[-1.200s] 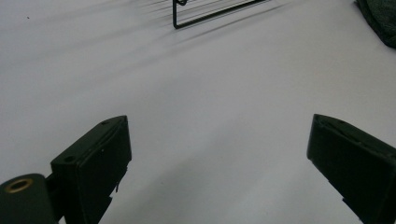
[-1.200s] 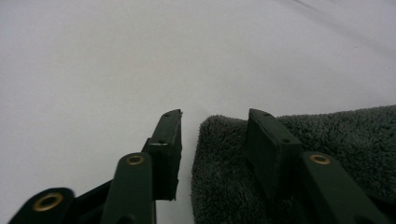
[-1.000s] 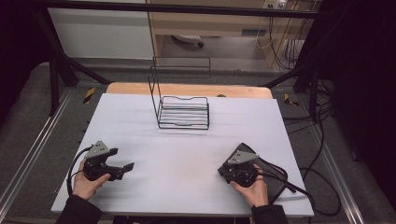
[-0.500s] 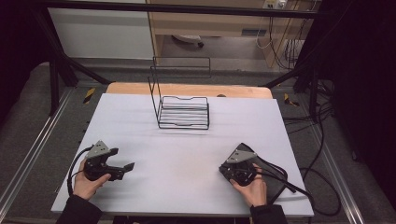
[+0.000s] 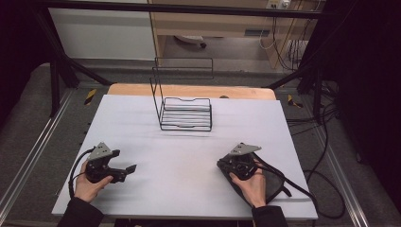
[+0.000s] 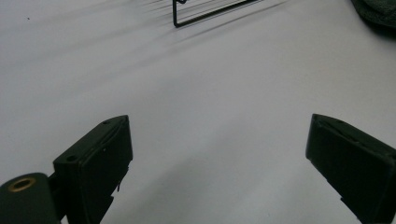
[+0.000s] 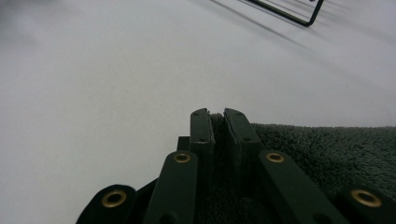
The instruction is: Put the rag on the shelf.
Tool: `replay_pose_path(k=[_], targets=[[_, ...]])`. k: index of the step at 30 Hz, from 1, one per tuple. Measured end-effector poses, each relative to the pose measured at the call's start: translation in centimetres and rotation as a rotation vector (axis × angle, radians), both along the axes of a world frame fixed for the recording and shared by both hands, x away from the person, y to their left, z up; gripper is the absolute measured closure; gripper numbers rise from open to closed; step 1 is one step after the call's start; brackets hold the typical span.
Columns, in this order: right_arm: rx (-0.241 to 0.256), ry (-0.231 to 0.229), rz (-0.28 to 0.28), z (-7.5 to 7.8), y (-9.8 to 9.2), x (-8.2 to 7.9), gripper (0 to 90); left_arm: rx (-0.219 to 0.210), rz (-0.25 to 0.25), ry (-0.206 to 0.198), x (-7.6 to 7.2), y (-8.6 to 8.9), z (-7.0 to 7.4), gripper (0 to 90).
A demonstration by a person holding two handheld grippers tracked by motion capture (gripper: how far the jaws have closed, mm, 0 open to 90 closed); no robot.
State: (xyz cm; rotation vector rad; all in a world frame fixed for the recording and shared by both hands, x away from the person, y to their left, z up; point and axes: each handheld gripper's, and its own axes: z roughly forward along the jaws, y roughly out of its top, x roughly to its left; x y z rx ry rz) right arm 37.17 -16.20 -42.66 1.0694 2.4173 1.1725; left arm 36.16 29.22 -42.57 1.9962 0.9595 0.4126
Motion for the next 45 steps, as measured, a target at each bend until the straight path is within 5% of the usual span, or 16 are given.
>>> replay_pose_path(k=[26,45], targets=[[0.018,0.025,-0.059,-0.3,6.5,6.1,83.0,0.000,-0.001,-0.003,0.0,0.0,0.0,7.1],[0.010,-0.003,-0.124,-1.4,7.7,8.6,77.8,0.009,-0.004,-0.005,-0.1,-0.1,0.0,7.1]])
